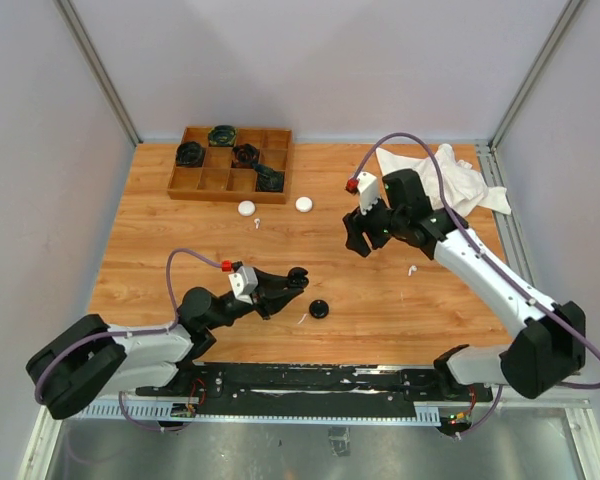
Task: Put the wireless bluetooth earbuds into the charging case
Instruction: Pick up the earbud from the center of the board.
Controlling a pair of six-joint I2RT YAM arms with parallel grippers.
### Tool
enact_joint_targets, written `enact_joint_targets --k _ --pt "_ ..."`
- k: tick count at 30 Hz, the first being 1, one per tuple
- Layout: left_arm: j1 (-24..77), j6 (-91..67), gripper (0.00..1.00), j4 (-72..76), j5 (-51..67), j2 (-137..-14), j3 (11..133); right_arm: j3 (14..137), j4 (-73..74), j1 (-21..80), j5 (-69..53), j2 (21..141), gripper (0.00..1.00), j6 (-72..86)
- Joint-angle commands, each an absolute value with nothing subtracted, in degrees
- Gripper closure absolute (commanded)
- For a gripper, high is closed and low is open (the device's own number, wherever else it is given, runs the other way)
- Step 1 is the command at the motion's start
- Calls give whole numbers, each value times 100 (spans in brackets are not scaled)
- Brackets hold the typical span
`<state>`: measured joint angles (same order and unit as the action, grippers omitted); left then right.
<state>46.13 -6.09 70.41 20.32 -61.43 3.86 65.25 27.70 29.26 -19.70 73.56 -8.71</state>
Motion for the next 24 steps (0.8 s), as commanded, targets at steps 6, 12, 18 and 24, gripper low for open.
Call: enact_joint_targets --k 6,12,18,24 --pt "4359 -699 100 9041 1988 -7121 159 6810 3195 2378 -1283 8849 37 -983" --pt "4359 -524 100 8615 1990 -7236 336 7513 3432 2198 -1124 9990 44 -1177" --pt "4359 -428 100 8448 1914 -7123 328 8027 3502 2103 -1199 10742 53 -1302" --pt "4359 -379 100 8356 1882 -7136 362 8429 3808 2109 -1297 11262 54 -1395"
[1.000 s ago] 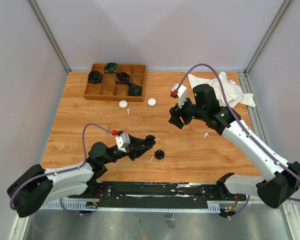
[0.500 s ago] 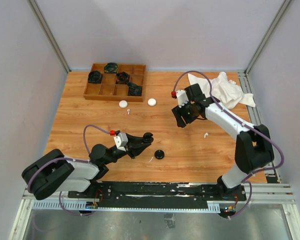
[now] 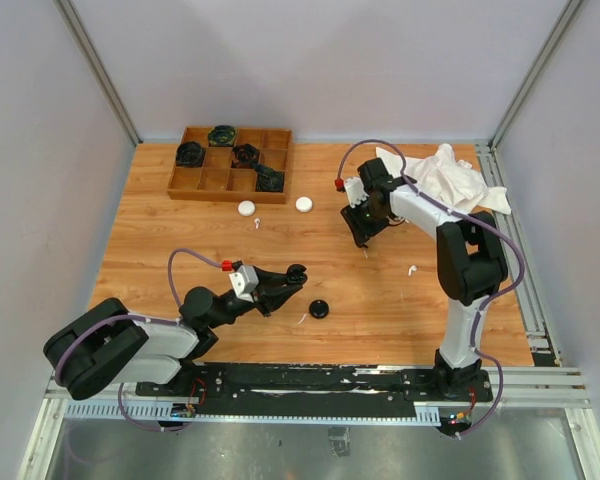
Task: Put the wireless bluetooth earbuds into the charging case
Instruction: Pick up the earbud from the center of the board.
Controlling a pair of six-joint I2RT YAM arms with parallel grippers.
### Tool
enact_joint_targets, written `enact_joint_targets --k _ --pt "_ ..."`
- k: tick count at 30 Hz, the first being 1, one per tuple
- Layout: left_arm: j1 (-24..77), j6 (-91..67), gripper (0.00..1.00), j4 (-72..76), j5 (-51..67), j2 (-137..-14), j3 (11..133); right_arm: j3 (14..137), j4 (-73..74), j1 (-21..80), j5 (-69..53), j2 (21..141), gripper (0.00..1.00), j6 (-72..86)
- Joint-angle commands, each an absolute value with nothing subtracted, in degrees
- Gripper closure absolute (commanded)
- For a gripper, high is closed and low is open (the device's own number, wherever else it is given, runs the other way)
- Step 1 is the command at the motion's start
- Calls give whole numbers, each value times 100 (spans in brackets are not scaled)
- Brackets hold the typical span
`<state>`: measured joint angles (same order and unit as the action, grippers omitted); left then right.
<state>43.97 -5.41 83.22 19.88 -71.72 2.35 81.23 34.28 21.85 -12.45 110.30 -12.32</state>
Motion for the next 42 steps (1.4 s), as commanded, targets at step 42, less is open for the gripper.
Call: enact_joint_targets --k 42 --pt "4359 -470 100 8190 2003 -7172 448 9375 4569 2651 -646 12391 66 -1569"
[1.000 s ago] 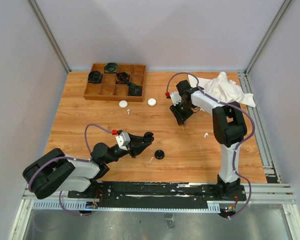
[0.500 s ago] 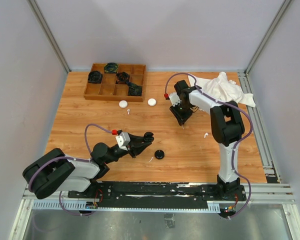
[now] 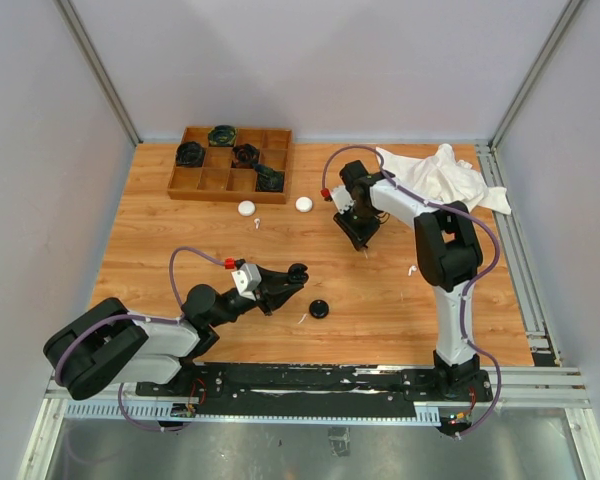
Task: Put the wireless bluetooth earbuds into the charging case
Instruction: Pick up the earbud from the center of the board.
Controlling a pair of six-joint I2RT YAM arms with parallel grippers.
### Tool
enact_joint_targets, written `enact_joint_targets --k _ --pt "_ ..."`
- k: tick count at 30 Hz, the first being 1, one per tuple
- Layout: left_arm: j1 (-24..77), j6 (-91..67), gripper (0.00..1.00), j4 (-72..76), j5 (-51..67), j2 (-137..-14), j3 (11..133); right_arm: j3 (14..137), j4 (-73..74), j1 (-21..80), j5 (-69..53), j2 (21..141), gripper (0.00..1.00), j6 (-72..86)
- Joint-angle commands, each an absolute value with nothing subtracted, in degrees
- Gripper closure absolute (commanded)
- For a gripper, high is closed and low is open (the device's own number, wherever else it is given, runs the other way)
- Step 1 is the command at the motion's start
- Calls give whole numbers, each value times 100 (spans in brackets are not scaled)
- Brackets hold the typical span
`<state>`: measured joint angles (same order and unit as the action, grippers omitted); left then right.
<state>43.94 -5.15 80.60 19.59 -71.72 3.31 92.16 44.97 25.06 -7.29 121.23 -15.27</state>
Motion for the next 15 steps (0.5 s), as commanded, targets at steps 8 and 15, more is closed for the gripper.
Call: enact_joint_targets --k 8,15 --pt "4358 -439 100 8160 1996 -7149 448 9537 4838 2689 -391 12521 67 -1580" --pt "4359 -456 100 8134 2027 -7167 466 9413 4996 2692 -217 12418 68 -1620"
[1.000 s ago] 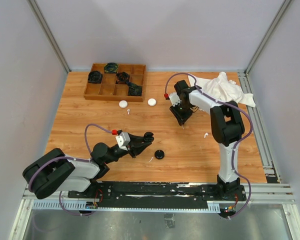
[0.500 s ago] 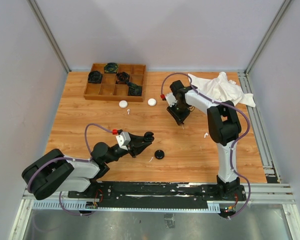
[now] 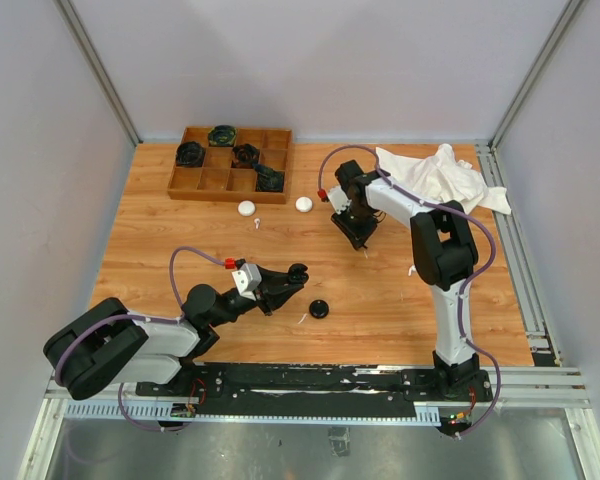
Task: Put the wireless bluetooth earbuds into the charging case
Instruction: Pick up the earbud from the center of the board.
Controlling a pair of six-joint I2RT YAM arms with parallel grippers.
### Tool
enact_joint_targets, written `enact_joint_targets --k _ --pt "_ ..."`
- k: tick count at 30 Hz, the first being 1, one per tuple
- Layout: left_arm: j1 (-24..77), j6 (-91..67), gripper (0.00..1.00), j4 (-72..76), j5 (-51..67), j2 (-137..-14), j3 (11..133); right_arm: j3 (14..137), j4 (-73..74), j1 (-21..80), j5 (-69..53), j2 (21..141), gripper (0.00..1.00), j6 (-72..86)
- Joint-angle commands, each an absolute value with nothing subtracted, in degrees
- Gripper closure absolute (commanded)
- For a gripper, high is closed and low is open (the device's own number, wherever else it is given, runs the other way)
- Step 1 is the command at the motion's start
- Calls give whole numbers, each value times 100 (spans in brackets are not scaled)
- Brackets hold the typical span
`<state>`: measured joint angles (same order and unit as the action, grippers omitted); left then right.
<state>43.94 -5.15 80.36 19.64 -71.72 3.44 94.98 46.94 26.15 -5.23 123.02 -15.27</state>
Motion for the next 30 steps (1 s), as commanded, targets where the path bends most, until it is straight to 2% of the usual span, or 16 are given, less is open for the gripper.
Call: enact_joint_targets --k 1,17,30 --pt "4359 -457 100 8140 2035 -7174 466 9417 5005 2685 -205 12428 70 -1619" --pt "4359 -480 100 8091 1643 -6978 439 8840 4371 2789 -494 11631 84 -1259" --pt "4359 -559 100 8134 1231 -6689 459 7790 3358 3294 -512 9474 84 -752"
